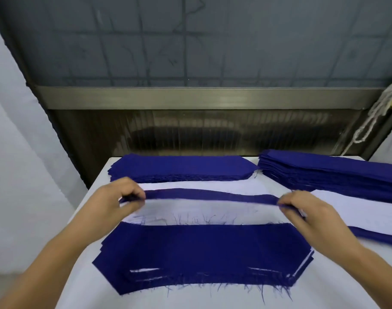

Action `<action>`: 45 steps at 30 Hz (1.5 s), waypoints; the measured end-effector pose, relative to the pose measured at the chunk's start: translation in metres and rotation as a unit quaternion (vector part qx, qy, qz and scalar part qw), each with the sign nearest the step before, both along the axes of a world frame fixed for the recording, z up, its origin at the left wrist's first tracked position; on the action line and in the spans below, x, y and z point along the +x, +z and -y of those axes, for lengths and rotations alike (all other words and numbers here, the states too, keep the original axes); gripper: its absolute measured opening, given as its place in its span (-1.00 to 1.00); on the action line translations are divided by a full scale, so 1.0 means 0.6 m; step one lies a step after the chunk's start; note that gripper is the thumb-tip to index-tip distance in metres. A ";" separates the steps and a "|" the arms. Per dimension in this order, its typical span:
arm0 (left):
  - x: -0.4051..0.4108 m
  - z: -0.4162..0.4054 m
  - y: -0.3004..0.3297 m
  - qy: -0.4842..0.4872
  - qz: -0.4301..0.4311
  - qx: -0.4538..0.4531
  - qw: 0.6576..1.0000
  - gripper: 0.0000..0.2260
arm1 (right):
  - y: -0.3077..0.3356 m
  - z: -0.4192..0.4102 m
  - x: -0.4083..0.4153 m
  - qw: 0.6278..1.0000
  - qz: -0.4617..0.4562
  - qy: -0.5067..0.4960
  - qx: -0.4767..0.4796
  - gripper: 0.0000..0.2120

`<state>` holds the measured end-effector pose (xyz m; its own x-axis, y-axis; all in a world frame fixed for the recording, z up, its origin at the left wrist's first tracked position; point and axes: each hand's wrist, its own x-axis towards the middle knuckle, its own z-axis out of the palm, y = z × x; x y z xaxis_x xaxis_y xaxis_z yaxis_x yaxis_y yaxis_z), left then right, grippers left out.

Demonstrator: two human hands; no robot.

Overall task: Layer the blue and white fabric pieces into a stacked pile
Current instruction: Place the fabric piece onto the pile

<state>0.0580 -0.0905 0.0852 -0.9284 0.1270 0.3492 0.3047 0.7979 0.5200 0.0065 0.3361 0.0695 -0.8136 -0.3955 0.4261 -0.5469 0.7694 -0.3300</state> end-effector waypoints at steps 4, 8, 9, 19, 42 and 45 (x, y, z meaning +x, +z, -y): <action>0.050 -0.004 -0.071 -0.070 0.069 -0.056 0.994 -0.74 | -0.078 -0.017 0.046 0.997 -0.002 0.057 0.058 -0.62; 0.070 -0.017 -0.120 -0.063 0.101 -0.060 0.991 -0.74 | -0.122 -0.023 0.060 0.993 -0.004 0.074 0.087 -0.56; 0.070 -0.017 -0.122 -0.061 0.099 -0.063 0.991 -0.73 | -0.124 -0.025 0.060 0.994 -0.005 0.071 0.081 -0.57; 0.076 -0.009 -0.120 -0.088 0.147 -0.084 0.982 -0.94 | -0.109 -0.030 0.063 0.990 0.046 0.098 0.088 -0.81; -0.151 -0.161 -0.083 -0.036 0.108 -0.036 0.993 -0.93 | -0.082 0.099 -0.156 0.987 0.128 0.059 0.072 -0.89; -0.184 -0.189 -0.095 -0.043 0.154 0.009 0.987 -0.90 | -0.094 0.111 -0.180 0.980 0.150 0.067 0.108 -0.92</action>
